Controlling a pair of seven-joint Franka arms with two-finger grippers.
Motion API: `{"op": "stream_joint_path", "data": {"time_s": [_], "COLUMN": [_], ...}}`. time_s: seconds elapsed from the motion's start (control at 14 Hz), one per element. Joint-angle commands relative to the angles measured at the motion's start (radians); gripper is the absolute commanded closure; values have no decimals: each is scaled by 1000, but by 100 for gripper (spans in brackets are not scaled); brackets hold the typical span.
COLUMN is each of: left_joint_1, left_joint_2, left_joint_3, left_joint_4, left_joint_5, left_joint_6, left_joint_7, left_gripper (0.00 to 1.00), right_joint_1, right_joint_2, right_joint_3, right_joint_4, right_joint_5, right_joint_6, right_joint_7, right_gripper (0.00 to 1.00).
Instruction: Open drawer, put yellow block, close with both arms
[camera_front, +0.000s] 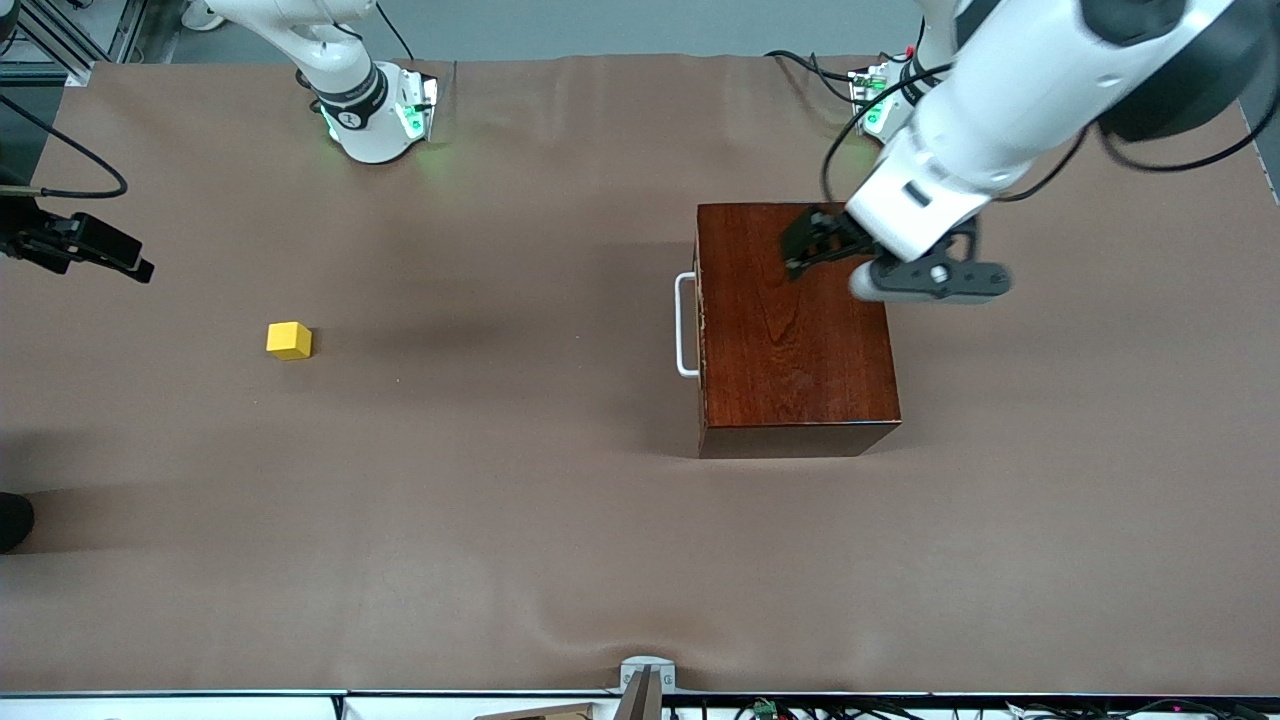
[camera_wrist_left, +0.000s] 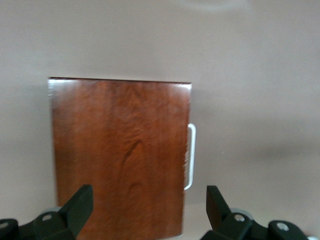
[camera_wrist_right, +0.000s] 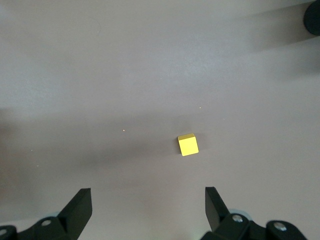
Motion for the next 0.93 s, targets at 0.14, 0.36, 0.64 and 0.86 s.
{"op": "stream_joint_path", "data": {"time_s": [0.14,0.36,0.64,0.86], "left_joint_1": [-120,-204,-297,-350], "left_joint_2": [88,149,234,309], "left_joint_3": [12,15,17,20], "left_joint_4": [35,38,64,115], "left_joint_5": [-5,111,243,291], "left_joint_6": [93,155,189,190], "left_joint_7": [-177,-267,-413,-487], "left_gripper": [0,0,0,0], "right_joint_1": [9,9,9,9], "right_joint_2": [-8,-8,-8,-8], "right_joint_3": [-5,-5,-5,-5], "right_joint_4": [1,1,1,1], "right_joint_5": [1,1,1,1], "right_joint_6": [-6,-4,-6,-6], "right_joint_7": [14,14,14,14], "right_gripper": [0,0,0,0]}}
